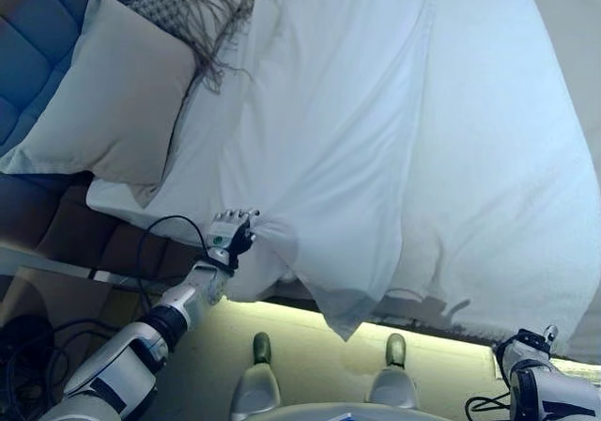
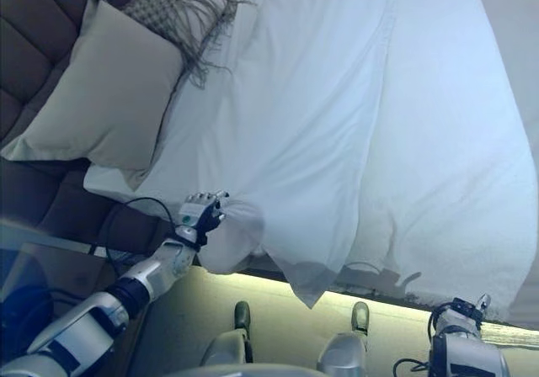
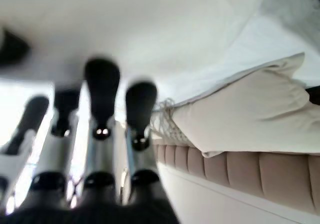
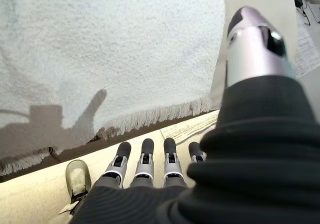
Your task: Make the bed neatly
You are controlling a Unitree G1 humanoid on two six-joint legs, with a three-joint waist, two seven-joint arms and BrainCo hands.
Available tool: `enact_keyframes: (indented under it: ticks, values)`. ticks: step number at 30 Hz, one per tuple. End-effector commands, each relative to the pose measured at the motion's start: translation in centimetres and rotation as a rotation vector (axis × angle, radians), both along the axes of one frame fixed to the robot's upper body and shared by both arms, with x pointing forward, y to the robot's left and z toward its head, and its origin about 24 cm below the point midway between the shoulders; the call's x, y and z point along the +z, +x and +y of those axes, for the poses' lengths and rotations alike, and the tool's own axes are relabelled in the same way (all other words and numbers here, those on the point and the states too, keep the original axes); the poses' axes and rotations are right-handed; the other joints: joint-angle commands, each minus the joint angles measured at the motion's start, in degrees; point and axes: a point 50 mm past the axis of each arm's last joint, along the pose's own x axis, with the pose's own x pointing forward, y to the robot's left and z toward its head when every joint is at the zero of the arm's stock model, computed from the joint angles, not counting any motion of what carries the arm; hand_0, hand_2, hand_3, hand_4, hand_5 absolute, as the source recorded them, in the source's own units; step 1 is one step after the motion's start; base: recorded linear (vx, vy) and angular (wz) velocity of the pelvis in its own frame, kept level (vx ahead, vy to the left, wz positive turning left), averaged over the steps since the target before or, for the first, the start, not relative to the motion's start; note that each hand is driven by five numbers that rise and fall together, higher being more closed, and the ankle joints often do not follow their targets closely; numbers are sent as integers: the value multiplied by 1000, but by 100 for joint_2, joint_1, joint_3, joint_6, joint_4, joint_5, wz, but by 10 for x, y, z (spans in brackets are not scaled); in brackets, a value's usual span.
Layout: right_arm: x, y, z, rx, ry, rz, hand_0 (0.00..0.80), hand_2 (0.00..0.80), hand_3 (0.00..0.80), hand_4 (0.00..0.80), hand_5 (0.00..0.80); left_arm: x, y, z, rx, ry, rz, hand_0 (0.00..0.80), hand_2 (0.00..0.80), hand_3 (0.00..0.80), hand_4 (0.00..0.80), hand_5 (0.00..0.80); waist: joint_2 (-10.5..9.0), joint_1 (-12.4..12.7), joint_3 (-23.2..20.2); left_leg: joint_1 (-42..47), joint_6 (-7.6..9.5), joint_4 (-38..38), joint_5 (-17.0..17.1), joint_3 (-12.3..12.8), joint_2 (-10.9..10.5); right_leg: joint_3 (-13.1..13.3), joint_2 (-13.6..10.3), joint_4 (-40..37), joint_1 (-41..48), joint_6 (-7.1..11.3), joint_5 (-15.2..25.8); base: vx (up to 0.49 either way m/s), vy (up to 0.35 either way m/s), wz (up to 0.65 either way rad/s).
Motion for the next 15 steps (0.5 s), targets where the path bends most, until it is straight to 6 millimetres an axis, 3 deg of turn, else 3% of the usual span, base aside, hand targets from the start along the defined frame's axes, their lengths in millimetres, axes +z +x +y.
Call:
enact_keyframes:
  ticks: [1, 6, 9, 12, 15]
  values:
    - [-6, -10, 3, -96, 32, -44, 0, 0, 0, 0, 0, 5, 0, 24, 63, 58, -23, 0, 0, 0, 0, 0, -200, 493, 234, -156, 278, 264, -257, -123, -86, 79, -93, 844, -433, -41, -236, -18, -29, 6]
    - [-9, -15, 4, -63, 15, -31, 0, 0, 0, 0, 0, 5, 1, 25, 97, 16, -8, 0, 0, 0, 0, 0, -227, 503, 166, -84, 267, 213, -235, -126, -62, 68, -68, 768, -370, -37, -204, 12, -9, 10]
    - [-10, -20, 2, -5, -21, 14, 0, 0, 0, 0, 0, -2, -6, 36, 163, -13, 37, 0, 0, 0, 0, 0, -228, 525, 90, -10, 249, 187, -233, -118, -36, 62, -58, 707, -299, -31, -191, 52, 15, 7]
    - [-8, -27, -4, 162, -98, 134, 0, 0, 0, 0, 0, -19, -21, 55, 274, -61, 126, 0, 0, 0, 0, 0, -224, 552, 27, 77, 234, 173, -226, -111, -18, 56, -46, 660, -213, -36, -189, 81, 41, 3]
    - [-6, -18, -3, 311, -155, 181, 0, 0, 0, 0, 0, -31, -33, 66, 345, -119, 188, 0, 0, 0, 0, 0, -202, 585, 28, 108, 225, 221, -231, -157, -5, 52, -61, 740, -186, -59, -238, 74, 54, -1]
